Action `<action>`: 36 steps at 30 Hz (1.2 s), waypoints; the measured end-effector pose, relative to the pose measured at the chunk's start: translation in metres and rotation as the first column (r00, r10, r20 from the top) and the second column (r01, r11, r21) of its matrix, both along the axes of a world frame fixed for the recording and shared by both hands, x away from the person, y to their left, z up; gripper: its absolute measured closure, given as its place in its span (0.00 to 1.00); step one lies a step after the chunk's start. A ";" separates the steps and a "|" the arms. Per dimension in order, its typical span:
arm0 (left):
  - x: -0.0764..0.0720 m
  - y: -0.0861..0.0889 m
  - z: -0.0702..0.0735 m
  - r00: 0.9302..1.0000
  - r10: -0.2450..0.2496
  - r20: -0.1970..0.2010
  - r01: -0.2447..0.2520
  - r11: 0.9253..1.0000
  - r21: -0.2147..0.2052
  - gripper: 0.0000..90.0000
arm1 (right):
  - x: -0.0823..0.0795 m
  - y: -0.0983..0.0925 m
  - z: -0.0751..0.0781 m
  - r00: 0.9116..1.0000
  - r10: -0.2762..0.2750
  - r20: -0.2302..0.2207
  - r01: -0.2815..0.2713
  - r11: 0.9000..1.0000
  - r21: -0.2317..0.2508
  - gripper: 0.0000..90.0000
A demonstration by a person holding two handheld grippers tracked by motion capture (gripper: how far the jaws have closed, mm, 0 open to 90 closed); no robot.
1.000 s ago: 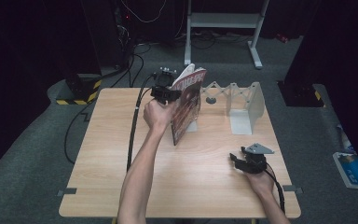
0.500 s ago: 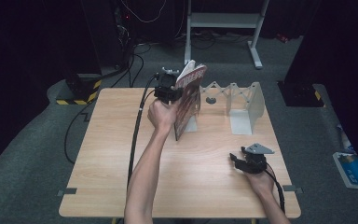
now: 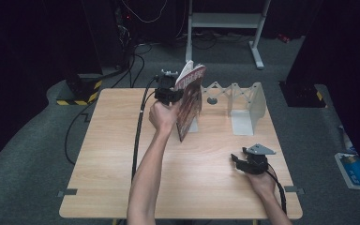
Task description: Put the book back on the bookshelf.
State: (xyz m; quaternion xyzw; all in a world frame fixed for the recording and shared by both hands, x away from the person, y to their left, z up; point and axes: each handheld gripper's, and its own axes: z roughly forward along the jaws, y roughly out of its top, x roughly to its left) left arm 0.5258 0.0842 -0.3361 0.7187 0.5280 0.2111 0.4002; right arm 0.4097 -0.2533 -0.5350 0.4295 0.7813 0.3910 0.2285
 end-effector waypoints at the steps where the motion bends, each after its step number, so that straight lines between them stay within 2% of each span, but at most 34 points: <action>1: 0.000 0.000 0.000 1.000 0.000 0.000 0.000 1.000 0.000 0.91 | 0.000 0.000 0.000 1.000 0.000 0.000 0.000 1.000 0.000 0.42; 8: 0.002 0.004 -0.002 1.000 0.007 -0.018 -0.007 1.000 0.017 0.89 | 0.000 0.000 0.000 1.000 -0.001 0.000 0.001 1.000 0.001 0.42; 12: 0.003 0.006 -0.004 1.000 0.021 -0.018 -0.020 1.000 0.024 0.88 | 0.000 0.000 0.000 1.000 -0.001 0.000 0.001 1.000 0.001 0.42; 22: 0.002 0.003 -0.005 1.000 0.014 -0.013 -0.013 0.999 0.053 0.83 | 0.000 0.000 0.000 1.000 0.001 0.002 -0.001 1.000 0.000 0.42; 26: 0.002 0.005 -0.006 1.000 0.016 -0.011 -0.015 0.999 0.050 0.82 | 0.000 0.000 0.000 1.000 0.002 0.001 -0.002 1.000 0.000 0.42; 29: 0.002 0.009 -0.009 1.000 0.019 -0.025 -0.018 0.999 0.028 0.79 | 0.000 0.000 0.000 1.000 0.002 0.002 -0.002 1.000 0.000 0.42; 36: 0.001 0.015 -0.011 0.999 0.016 -0.038 -0.016 1.000 0.018 0.75 | 0.000 0.000 0.000 1.000 0.001 0.002 -0.001 1.000 0.000 0.42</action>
